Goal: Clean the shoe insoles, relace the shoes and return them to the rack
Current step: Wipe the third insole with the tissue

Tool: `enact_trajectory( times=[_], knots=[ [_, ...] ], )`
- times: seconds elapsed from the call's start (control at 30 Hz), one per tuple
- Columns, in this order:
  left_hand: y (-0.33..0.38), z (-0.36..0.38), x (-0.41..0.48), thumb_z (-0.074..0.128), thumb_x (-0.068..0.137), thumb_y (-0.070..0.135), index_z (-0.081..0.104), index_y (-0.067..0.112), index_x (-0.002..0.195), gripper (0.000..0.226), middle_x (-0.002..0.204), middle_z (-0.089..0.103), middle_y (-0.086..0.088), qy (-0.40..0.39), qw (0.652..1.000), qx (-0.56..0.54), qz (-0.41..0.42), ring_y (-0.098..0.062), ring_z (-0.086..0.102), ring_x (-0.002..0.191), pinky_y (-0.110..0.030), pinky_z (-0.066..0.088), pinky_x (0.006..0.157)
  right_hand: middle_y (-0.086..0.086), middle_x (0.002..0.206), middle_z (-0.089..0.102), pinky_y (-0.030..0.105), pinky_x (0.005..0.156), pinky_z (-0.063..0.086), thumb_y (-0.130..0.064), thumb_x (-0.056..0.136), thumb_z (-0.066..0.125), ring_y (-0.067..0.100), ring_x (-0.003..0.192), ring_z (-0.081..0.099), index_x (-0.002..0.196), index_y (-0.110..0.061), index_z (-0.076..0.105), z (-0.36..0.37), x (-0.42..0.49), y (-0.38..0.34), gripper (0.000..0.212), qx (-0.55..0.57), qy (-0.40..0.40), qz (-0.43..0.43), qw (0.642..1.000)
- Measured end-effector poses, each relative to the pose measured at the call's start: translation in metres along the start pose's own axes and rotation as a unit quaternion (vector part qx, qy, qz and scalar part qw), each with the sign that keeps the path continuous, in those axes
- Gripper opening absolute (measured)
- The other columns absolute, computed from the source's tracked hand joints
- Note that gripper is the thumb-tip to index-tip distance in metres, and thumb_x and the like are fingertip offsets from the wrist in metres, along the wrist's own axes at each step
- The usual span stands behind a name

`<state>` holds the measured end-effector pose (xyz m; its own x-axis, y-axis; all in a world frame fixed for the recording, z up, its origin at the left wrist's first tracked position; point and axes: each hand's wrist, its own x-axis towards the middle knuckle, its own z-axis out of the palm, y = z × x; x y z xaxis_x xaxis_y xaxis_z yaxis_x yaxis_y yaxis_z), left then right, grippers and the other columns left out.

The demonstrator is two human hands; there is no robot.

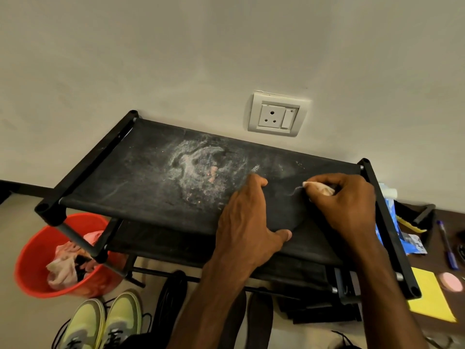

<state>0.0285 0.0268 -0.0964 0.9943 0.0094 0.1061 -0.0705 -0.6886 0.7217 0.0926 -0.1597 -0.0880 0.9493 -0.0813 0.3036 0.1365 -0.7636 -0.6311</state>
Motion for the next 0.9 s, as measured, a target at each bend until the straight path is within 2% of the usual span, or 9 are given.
enact_trajectory(
  times=[0.1,0.23,0.27,0.37,0.43,0.57,0.73,0.87,0.9],
  knots=[
    [0.0,0.0,0.0,0.09,0.067,0.049,0.031,0.032,0.133,0.09,0.132,0.049,0.011,-0.003,1.0,0.0,-0.003,-0.01,0.049,0.12,-0.021,0.036,0.089,-0.015,0.086,0.075,0.039,0.076,0.063,-0.031,0.084,0.077,0.002,0.079,0.069,0.092,-0.029,0.081,0.0,0.001,0.0,0.009,-0.005,-0.007,-0.008,1.0],
    [-0.002,0.0,0.0,0.089,0.067,0.049,0.03,0.031,0.135,0.092,0.134,0.049,0.011,-0.009,1.0,-0.008,-0.008,-0.01,0.049,0.122,-0.02,0.034,0.089,-0.013,0.086,0.076,0.025,0.073,0.06,-0.018,0.085,0.081,0.002,0.08,0.072,0.093,-0.024,0.083,0.004,-0.01,-0.023,0.01,0.097,-0.153,-0.075,0.981],
    [-0.002,0.0,0.0,0.089,0.067,0.049,0.031,0.031,0.135,0.091,0.134,0.049,0.011,-0.008,1.0,-0.008,-0.007,-0.01,0.049,0.122,-0.02,0.034,0.089,-0.014,0.085,0.076,0.026,0.072,0.06,-0.02,0.084,0.081,0.002,0.08,0.072,0.091,-0.027,0.083,0.003,-0.009,-0.023,0.01,0.098,-0.156,-0.068,0.981],
    [-0.001,0.0,0.0,0.089,0.067,0.05,0.031,0.031,0.134,0.09,0.132,0.049,0.011,-0.004,1.0,-0.005,-0.003,-0.009,0.049,0.12,-0.021,0.033,0.087,-0.017,0.083,0.075,0.041,0.074,0.062,-0.034,0.082,0.079,0.004,0.078,0.07,0.088,-0.034,0.081,-0.002,-0.001,-0.008,0.006,-0.014,-0.05,-0.024,0.998],
    [-0.001,0.0,0.0,0.089,0.067,0.05,0.031,0.032,0.134,0.091,0.133,0.049,0.011,-0.001,1.0,-0.002,-0.001,-0.009,0.049,0.12,-0.021,0.034,0.088,-0.013,0.085,0.076,0.045,0.076,0.062,-0.032,0.083,0.078,0.006,0.079,0.069,0.09,-0.031,0.081,-0.006,0.002,-0.002,0.008,-0.03,-0.021,-0.008,0.999],
    [-0.001,0.0,0.0,0.088,0.067,0.051,0.03,0.032,0.134,0.091,0.134,0.048,0.012,-0.004,1.0,0.0,-0.003,-0.009,0.048,0.122,-0.02,0.034,0.09,-0.015,0.089,0.075,0.031,0.074,0.062,-0.025,0.082,0.08,0.002,0.079,0.07,0.091,-0.028,0.082,-0.001,-0.003,-0.012,0.01,0.006,-0.129,-0.052,0.99],
    [-0.001,0.001,-0.001,0.088,0.067,0.049,0.031,0.032,0.135,0.09,0.133,0.048,0.011,0.005,1.0,-0.001,0.004,-0.009,0.048,0.121,-0.02,0.034,0.089,-0.007,0.087,0.076,0.043,0.073,0.06,-0.031,0.083,0.078,0.015,0.079,0.068,0.091,-0.03,0.081,0.0,0.001,-0.008,0.009,-0.087,-0.019,-0.026,0.996],
    [-0.002,0.001,0.001,0.089,0.067,0.049,0.031,0.031,0.136,0.092,0.135,0.047,0.01,-0.002,1.0,-0.002,0.0,-0.01,0.047,0.124,-0.022,0.037,0.094,-0.012,0.089,0.074,0.039,0.073,0.06,-0.027,0.082,0.078,0.007,0.081,0.069,0.091,-0.027,0.081,0.005,-0.004,-0.016,0.01,-0.018,-0.108,-0.079,0.991],
    [-0.002,0.001,0.001,0.089,0.067,0.049,0.03,0.031,0.136,0.092,0.135,0.047,0.01,-0.003,1.0,-0.001,0.0,-0.01,0.047,0.123,-0.022,0.038,0.094,-0.013,0.089,0.074,0.039,0.073,0.06,-0.029,0.082,0.078,0.007,0.081,0.069,0.091,-0.029,0.081,0.005,-0.004,-0.016,0.01,-0.027,-0.101,-0.073,0.992]
  ],
)
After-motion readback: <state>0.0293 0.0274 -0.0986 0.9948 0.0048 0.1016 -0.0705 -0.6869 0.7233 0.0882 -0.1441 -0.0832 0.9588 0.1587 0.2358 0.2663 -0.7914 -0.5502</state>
